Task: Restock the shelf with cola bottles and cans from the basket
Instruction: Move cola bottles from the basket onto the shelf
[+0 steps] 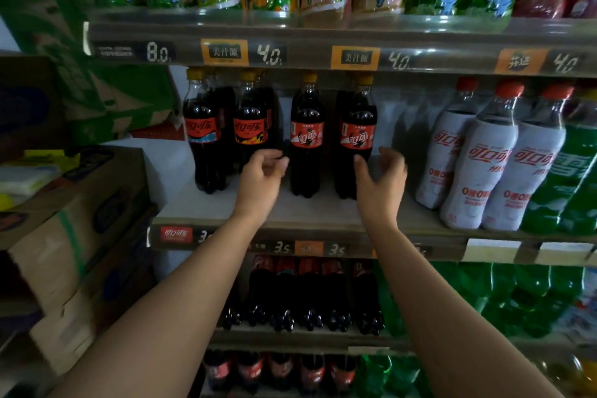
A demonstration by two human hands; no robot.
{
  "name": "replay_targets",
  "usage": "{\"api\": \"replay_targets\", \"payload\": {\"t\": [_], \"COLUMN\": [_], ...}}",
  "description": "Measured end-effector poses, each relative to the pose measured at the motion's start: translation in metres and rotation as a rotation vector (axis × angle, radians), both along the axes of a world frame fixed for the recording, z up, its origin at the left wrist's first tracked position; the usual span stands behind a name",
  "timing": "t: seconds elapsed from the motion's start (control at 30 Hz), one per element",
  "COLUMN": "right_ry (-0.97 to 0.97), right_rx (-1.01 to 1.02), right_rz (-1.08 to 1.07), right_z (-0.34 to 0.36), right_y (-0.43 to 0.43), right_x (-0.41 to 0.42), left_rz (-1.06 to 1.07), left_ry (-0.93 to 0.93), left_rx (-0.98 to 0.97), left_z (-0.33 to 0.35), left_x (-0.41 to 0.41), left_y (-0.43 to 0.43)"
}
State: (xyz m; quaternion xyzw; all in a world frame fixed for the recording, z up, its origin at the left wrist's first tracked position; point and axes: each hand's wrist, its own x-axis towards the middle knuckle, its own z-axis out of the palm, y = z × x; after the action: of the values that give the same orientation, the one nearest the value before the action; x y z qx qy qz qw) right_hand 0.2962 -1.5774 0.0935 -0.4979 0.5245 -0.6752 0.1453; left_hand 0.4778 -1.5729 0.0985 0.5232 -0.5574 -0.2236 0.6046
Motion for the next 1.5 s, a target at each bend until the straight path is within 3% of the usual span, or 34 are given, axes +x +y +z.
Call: {"api": "replay_targets", "payload": {"t": [0.3, 0.57, 0.97, 1.5], "right_ry": [-0.032, -0.023, -0.212, -0.323], "right_rx": [0.091, 0.140, 0.234, 0.224], "right_rz": [0.283, 0.312, 0.282, 0.301], "right_z": [-0.019, -0.042, -0.071, -0.083], "right_y": [0.083, 0.210, 0.456, 0.746], "right_x": [0.040, 0.071, 0.117, 0.091], "left_rz": [0.049, -0.057, -0.149, -0.203], "left_ry": [0.140, 0.191, 0.239, 0.224], "left_rx": [-0.056, -0.010, 0.107, 0.164], "left_z": [-0.021, -0.042, -0.067, -0.089], "left_x": [0.025, 0.053, 0.087, 0.045], "left_y": [0.096, 0.223, 0.449, 0.718]}}
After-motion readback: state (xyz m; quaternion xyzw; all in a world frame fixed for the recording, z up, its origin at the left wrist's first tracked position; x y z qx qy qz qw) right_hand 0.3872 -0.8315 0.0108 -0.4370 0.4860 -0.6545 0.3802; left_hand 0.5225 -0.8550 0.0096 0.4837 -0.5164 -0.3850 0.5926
